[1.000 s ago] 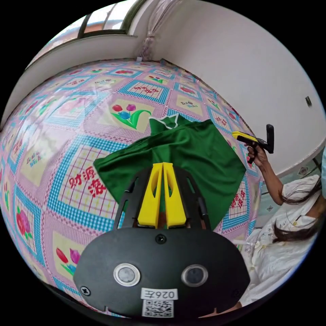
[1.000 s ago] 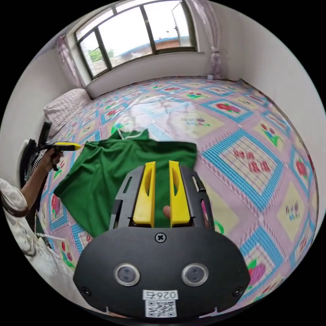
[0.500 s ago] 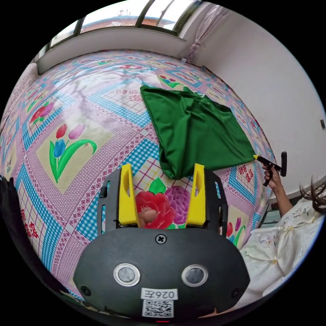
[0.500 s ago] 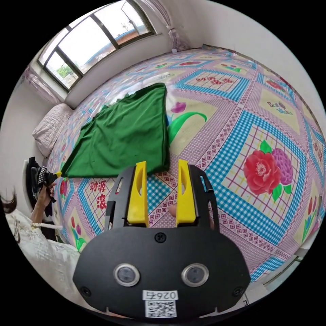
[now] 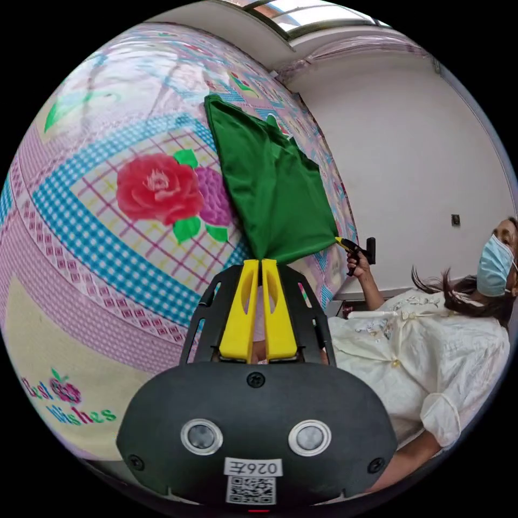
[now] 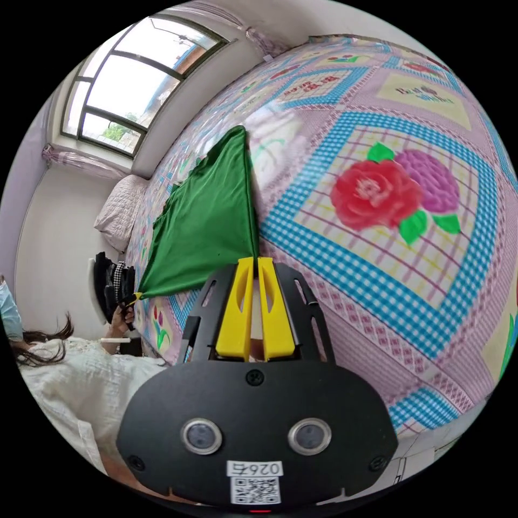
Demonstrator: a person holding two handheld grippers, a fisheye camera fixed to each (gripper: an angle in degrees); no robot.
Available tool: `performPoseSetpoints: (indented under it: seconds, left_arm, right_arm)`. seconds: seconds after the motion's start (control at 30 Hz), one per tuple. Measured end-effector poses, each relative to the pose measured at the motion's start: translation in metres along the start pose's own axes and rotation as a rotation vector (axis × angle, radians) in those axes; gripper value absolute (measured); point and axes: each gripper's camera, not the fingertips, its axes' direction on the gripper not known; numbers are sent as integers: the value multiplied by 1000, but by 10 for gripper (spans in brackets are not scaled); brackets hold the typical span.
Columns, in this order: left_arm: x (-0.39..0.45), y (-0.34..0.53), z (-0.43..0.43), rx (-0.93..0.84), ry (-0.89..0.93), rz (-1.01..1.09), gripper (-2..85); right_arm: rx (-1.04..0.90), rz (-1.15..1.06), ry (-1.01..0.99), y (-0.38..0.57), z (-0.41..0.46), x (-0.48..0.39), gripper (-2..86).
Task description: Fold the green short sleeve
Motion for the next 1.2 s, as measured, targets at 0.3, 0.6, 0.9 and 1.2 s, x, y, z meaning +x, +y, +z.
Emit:
performPoseSetpoints:
  seconds: [0.3, 0.6, 0.9, 1.2]
  left_arm:
    - [-11, 113, -8, 28, 36, -154, -10]
    - [73, -10, 12, 99, -83, 227, -10]
    - [60, -128, 123, -138, -119, 247, -10]
    - [-3, -78, 21, 44, -193, 29, -10]
  right_arm:
    - [-13, 12, -69, 73, -61, 63, 8]
    - [171, -91, 253, 105, -87, -9, 39]
    - [19, -398, 241, 101, 38, -95, -6]
    - [145, -167, 37, 148, 5, -22, -9]
